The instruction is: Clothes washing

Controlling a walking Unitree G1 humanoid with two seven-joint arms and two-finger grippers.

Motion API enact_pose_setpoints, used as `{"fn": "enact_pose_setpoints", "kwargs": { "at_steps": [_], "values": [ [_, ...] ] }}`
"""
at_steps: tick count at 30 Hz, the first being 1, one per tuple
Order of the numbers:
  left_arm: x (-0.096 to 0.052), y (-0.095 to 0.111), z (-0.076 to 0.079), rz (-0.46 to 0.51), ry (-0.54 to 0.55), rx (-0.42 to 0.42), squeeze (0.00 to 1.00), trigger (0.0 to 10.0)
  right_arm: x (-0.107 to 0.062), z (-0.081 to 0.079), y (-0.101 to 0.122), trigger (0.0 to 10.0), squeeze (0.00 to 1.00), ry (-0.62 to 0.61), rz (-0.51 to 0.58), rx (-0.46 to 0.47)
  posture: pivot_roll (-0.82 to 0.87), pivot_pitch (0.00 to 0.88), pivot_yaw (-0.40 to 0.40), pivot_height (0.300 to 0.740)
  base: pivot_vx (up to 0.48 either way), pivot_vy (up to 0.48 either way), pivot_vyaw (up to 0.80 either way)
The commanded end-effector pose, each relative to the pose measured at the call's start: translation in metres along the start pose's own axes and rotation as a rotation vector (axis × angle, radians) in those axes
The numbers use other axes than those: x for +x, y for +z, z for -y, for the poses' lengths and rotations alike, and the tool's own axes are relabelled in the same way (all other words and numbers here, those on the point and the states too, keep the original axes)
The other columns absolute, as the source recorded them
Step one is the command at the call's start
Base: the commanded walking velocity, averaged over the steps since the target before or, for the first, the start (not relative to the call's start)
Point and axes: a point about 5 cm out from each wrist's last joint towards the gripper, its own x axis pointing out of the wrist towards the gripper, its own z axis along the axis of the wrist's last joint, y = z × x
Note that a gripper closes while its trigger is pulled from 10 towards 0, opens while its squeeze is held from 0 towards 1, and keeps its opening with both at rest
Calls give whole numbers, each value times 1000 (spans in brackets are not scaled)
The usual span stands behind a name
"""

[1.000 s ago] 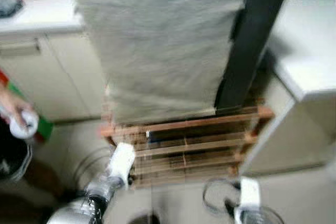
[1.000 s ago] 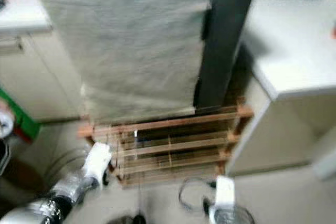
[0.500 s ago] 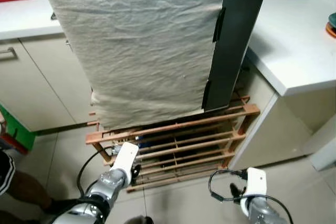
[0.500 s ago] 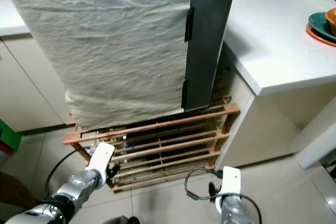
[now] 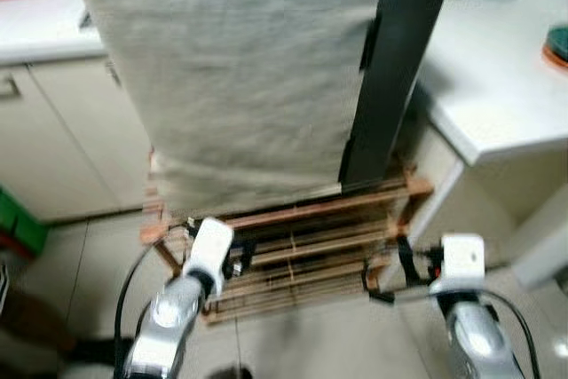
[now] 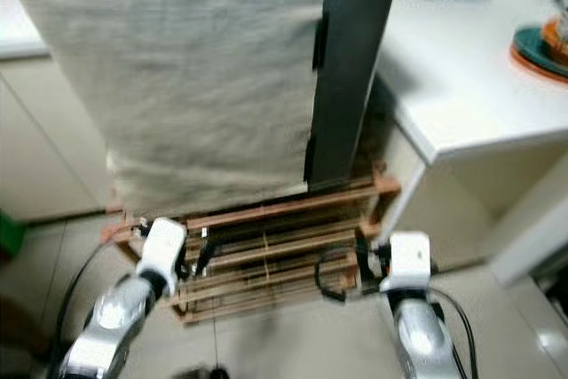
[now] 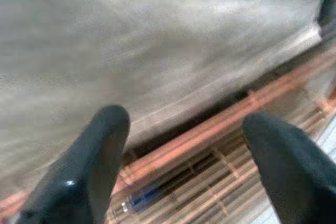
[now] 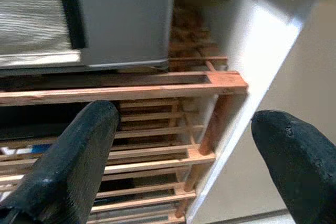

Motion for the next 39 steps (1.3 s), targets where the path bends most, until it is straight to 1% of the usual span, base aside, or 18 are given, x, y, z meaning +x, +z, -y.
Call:
{"fn": "enact_pose_setpoints", "kwargs": {
  "at_steps": [1, 4, 5, 9, 11, 13, 17, 18, 19, 20, 21, 24, 25, 26, 27, 32, 36, 39],
  "values": [
    [-8, 12, -7, 19, 37, -19, 1000, 10000, -7, 0, 8, 10000, 1000, 33, 10, 4, -41, 0, 18, 740, 0, 0, 0],
    [-20, 22, -9, 33, 78, -31, 1000, 10000, -16, -1, 15, 10000, 1000, 50, 21, 22, -29, 0, -1, 740, 0, 0, 0],
    [-29, 26, -10, 44, 124, -83, 1000, 10000, -19, 1, 17, 10000, 1000, 33, 13, 32, -19, 0, -17, 740, 0, 0, 0],
    [-42, 32, -9, 86, 163, -88, 1000, 10000, -20, 1, 23, 10000, 1000, 29, 39, 64, -9, 0, -37, 740, 0, 0, 0],
    [-48, 37, -11, 97, 222, -107, 1000, 10000, -20, 1, 27, 10000, 1000, 24, 55, 64, -1, 0, -47, 740, 0, 0, 0],
    [-52, 42, -12, 98, 257, -124, 1000, 10000, -20, 2, 30, 10000, 1000, 7, 62, 58, 4, 0, -52, 740, 0, 0, 0],
    [-50, 45, -13, 58, 247, -114, 1000, 10000, -17, 5, 37, 10000, 1000, -33, 84, 60, 9, 0, -51, 740, 0, 0, 0],
    [-47, 47, -13, 65, 249, -106, 620, 10000, -16, 6, 37, 10000, 1000, -44, 71, 77, 9, 0, -51, 740, 0, 0, 0],
    [-45, 49, -13, 81, 258, -100, 192, 10000, -16, 5, 36, 10000, 1000, -48, 60, 92, -1, 0, -38, 740, 0, 0, 0],
    [-43, 50, -14, 80, 280, -78, 0, 10000, -15, 6, 36, 10000, 1000, -63, 55, 75, -1, 0, -38, 740, 0, 0, 0],
    [-39, 51, -12, 81, 247, -102, 0, 10000, -15, 7, 35, 10000, 1000, -76, 41, 68, -9, 0, -32, 740, 0, 0, -800],
    [-31, 56, -6, 84, 182, -94, 0, 10000, -17, 9, 34, 10000, 1000, -110, 20, 55, -14, 0, -27, 740, 0, 0, -800],
    [-24, 60, 0, 84, 103, -144, 0, 10000, -20, 12, 32, 10000, 525, -147, -2, 79, -55, 0, -7, 740, 0, 0, -788],
    [-19, 62, 4, 79, 72, -148, 0, 10000, -21, 14, 32, 10000, 525, -165, -12, 88, -55, 0, -7, 740, 0, 0, -788],
    [-16, 62, 7, 77, 55, -118, 0, 10000, -22, 15, 31, 10000, 0, -183, -17, 89, -67, 0, 7, 740, 0, 0, -788],
    [-4, 65, 18, 78, -37, -109, 0, 10000, -25, 20, 28, 10000, 0, -262, -48, 68, -93, 0, 44, 740, 0, 0, -755],
    [9, 80, 21, 125, -48, -78, 0, 10000, -33, 15, 25, 10000, 0, -278, -63, 166, -119, 0, 96, 740, 0, 0, -741],
    [14, 79, 18, 98, -37, -95, 0, 10000, -35, 11, 26, 10000, 0, -283, -73, 168, -134, 0, 122, 740, 0, 0, -752]
  ]
}}
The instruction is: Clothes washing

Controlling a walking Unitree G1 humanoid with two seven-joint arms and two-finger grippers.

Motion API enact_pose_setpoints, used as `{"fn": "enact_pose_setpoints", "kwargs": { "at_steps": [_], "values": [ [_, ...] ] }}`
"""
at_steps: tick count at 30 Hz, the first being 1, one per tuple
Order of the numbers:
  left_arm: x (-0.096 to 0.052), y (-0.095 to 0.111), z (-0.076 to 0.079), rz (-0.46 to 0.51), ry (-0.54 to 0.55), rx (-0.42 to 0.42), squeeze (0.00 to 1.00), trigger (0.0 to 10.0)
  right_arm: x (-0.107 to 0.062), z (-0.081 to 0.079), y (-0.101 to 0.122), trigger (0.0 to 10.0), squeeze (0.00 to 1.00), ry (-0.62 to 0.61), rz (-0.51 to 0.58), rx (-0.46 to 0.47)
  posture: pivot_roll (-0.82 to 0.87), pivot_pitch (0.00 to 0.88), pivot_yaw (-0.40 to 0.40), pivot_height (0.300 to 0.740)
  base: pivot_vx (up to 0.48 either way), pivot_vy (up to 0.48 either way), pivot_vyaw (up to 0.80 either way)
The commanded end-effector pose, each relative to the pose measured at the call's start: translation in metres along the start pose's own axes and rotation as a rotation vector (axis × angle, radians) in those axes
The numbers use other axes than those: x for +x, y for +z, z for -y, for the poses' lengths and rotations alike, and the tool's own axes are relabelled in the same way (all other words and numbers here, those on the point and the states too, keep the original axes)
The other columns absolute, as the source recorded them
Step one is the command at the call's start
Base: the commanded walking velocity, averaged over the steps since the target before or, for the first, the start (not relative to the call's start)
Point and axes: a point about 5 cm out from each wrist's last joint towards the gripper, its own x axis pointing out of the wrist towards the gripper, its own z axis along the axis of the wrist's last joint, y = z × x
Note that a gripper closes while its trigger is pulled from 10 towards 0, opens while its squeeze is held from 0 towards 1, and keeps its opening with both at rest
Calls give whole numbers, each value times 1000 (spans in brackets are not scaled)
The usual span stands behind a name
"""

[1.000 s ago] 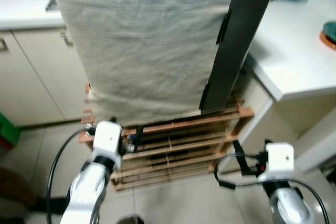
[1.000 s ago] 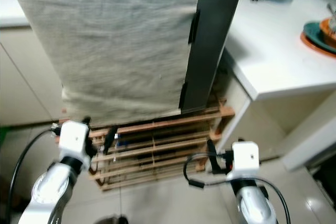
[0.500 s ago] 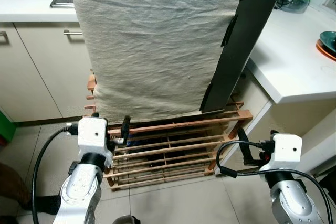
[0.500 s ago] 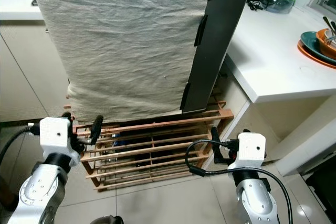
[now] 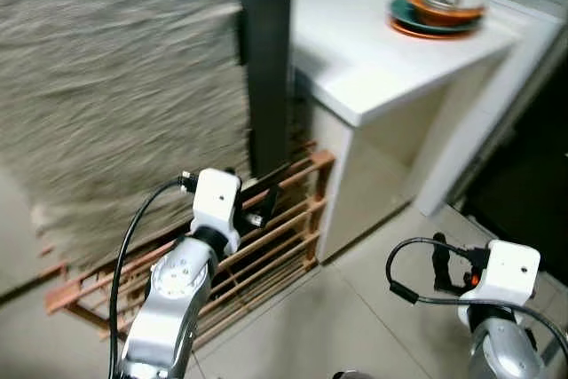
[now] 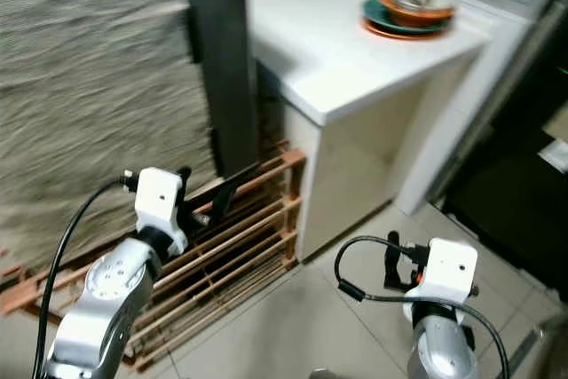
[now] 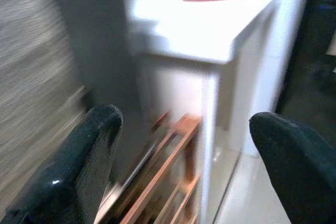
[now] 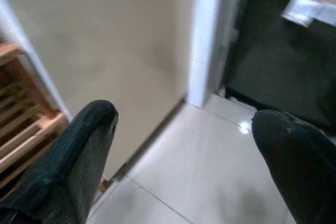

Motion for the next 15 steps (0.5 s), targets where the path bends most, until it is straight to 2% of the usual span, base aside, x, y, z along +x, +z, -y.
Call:
{"fn": "enact_pose_setpoints", "kwargs": {
  "at_steps": [1, 2, 3, 4, 7, 9, 12, 15],
  "values": [
    [0, -10, -2, -56, 13, -12, 0, 10000, -1, -3, 6, 10000, 0, -1, 16, 5, -134, 0, 122, 740, 0, 0, -750],
    [0, -13, -7, -73, -2, 35, 0, 10000, 0, -6, 11, 10000, 0, -37, 30, -3, -142, 0, 142, 740, 0, 0, -744],
    [0, -13, -7, -73, -2, 35, 0, 10000, 0, -6, 11, 10000, 0, -37, 30, -3, -142, 0, 142, 740, 0, 0, -744],
    [2, -13, -12, -66, 8, 64, 0, 10000, 2, -6, 17, 10000, 0, -91, 67, -2, -145, 0, 154, 740, 0, 0, -744],
    [5, -10, -15, -58, 7, 58, 0, 10000, 5, -6, 20, 10000, 0, -120, 92, -5, -144, 0, 154, 740, 0, 0, -744],
    [8, -5, -16, -46, -3, 58, 0, 10000, 7, -9, 21, 10000, 0, -94, 80, 3, -139, 0, 150, 740, 0, 0, -744],
    [11, 1, -20, -44, 28, 12, 0, 10000, 10, -19, 24, 10000, 0, -23, 45, 111, -137, 0, 140, 740, 0, 0, -765],
    [12, 2, -21, -41, 36, -5, 0, 10000, 11, -21, 25, 10000, 0, -10, 42, 125, -137, 0, 140, 740, 0, 0, -779]
  ]
}}
